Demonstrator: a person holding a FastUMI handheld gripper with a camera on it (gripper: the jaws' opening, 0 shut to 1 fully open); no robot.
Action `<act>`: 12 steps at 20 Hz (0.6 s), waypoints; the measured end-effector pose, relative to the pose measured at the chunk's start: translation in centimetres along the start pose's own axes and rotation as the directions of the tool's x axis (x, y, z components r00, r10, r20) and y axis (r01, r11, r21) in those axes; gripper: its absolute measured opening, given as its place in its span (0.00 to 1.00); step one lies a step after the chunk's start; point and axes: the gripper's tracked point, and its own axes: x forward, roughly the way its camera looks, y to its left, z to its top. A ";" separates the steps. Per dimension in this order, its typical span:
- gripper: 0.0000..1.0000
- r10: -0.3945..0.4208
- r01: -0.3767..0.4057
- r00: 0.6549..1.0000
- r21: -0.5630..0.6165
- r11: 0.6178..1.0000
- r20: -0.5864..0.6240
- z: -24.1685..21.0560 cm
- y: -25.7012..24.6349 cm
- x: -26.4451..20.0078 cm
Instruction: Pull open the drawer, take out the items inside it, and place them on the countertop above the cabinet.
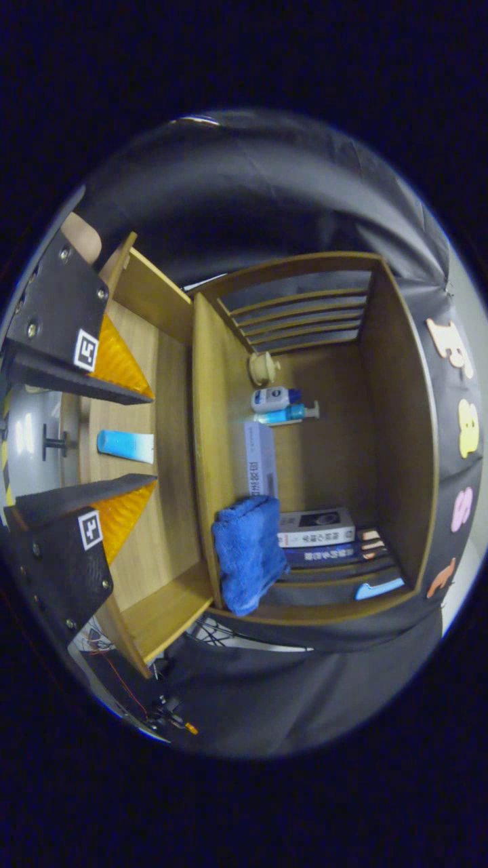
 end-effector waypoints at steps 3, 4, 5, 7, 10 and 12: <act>0.60 -0.002 0.002 0.992 0.006 1.000 -0.124 -0.9 -0.4 4.2; 0.60 -0.003 0.003 0.985 -0.002 1.000 -0.170 -1.6 -0.4 5.3; 0.60 -0.011 0.008 0.979 -0.015 1.000 -0.205 -2.0 -0.5 6.5; 0.60 -0.036 0.026 0.961 -0.038 0.999 -0.273 -3.1 -0.7 8.0; 0.60 -0.055 0.040 0.931 -0.049 0.998 -0.360 -5.2 -0.4 9.7; 0.60 -0.068 0.055 0.913 -0.044 0.998 -0.402 -6.0 -0.6 10.3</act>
